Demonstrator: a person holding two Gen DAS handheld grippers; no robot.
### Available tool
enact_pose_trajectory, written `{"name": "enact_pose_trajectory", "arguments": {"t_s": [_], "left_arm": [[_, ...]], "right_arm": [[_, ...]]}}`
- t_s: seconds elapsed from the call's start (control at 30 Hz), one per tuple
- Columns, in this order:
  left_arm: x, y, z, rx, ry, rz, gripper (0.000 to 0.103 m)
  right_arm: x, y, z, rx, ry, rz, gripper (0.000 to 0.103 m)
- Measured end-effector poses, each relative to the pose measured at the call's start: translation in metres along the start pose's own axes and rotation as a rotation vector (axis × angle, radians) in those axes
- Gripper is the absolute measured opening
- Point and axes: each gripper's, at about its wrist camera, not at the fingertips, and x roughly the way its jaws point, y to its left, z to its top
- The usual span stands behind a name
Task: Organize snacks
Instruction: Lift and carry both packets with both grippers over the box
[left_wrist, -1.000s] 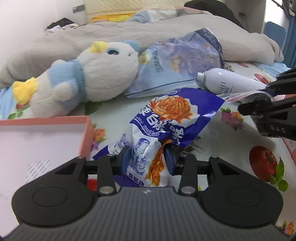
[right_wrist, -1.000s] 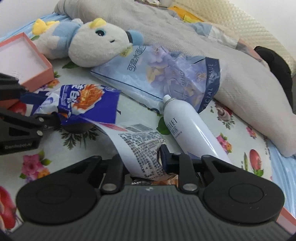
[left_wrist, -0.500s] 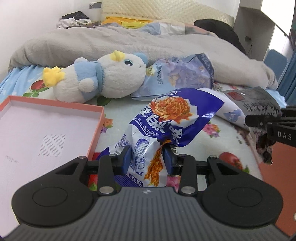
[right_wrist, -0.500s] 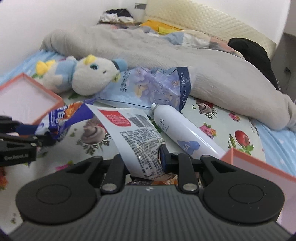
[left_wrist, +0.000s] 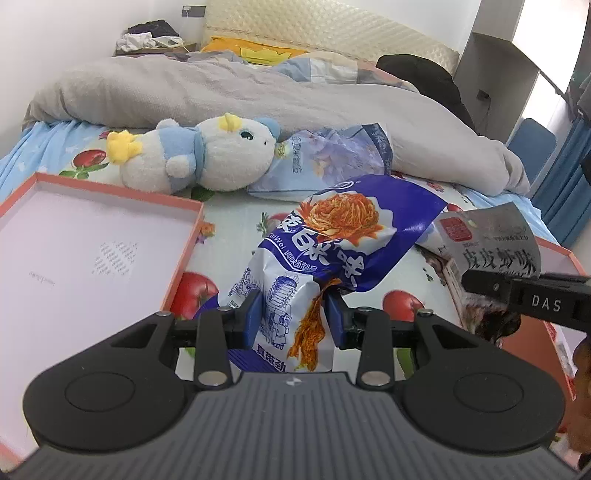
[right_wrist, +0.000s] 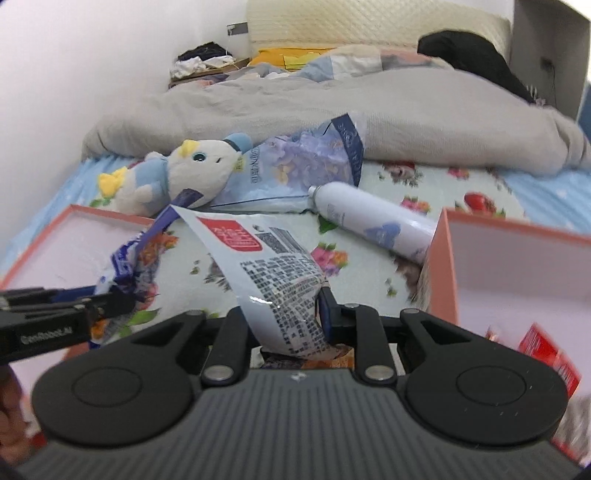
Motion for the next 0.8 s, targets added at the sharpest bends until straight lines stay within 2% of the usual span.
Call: {"name": "enact_pose_trajectory", "arguments": {"t_s": [0.13, 0.43, 0.57, 0.8], "left_arm": [[-0.010, 0.001, -0.013, -0.026, 0.021, -0.009, 0.043], [-0.024, -0.014, -0.037, -0.012, 0.083, -0.037, 0.043], [-0.030, -0.023, -0.033, -0.019, 0.076, -0.052, 0.043], [-0.059, -0.046, -0.006, -0.017, 0.024, -0.073, 0.043]], "right_arm": [[-0.011, 0.004, -0.016, 0.046, 0.004, -0.004, 0.023], [-0.040, 0.003, -0.045, 0.140, 0.025, -0.003, 0.023], [-0.049, 0.003, -0.041, 0.140, 0.022, -0.017, 0.023], [-0.084, -0.005, -0.020, 0.147, -0.043, -0.007, 0.023]]}}
